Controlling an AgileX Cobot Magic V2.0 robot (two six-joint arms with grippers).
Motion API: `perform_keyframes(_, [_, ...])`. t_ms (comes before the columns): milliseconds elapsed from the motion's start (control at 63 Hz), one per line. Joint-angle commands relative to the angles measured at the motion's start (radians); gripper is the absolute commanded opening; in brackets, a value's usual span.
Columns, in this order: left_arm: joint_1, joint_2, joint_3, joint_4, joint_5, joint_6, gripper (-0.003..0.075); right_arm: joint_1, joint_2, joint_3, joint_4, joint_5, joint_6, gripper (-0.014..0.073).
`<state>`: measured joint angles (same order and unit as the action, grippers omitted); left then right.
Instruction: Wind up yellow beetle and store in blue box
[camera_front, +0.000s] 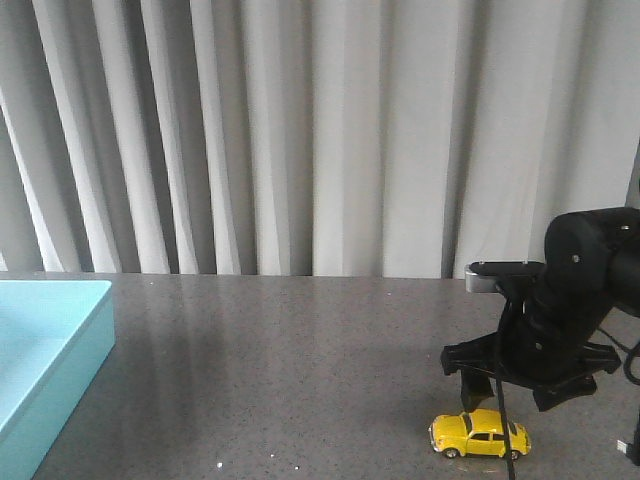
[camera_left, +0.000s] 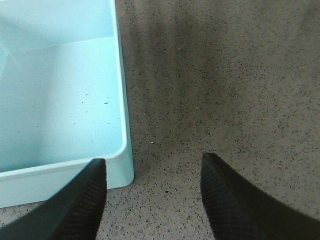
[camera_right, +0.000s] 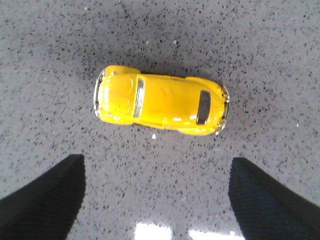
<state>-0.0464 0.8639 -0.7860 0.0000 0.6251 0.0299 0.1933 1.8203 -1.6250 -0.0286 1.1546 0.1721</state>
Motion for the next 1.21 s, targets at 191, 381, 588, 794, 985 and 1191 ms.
perform_keyframes(191, [0.0,-0.005,-0.033,0.0,-0.066,-0.009,0.0419,0.001,0.1,-0.164,-0.022,0.046,0.001,0.0561])
perform_keyframes(381, [0.0,-0.005,-0.033,0.0,-0.066,-0.009,0.0419,-0.013,0.169,-0.217,0.002,0.073,-0.005,0.0561])
perform_keyframes(588, [0.0,-0.005,-0.033,0.0,-0.066,-0.009,0.0419,-0.042,0.215,-0.219,0.05,0.085,-0.048,0.0561])
perform_keyframes(794, [0.0,-0.005,-0.033,0.0,-0.066,-0.009,0.0419,-0.04,0.262,-0.219,0.066,0.091,-0.06,0.0561])
perform_keyframes(985, [0.0,-0.005,-0.033,0.0,-0.066,-0.009,0.0419,-0.04,0.274,-0.219,0.06,0.093,-0.06,0.0561])
perform_keyframes(1191, [0.0,-0.005,-0.033,0.0,-0.066,-0.009,0.0419,-0.077,0.274,-0.219,0.057,0.122,-0.103,0.0561])
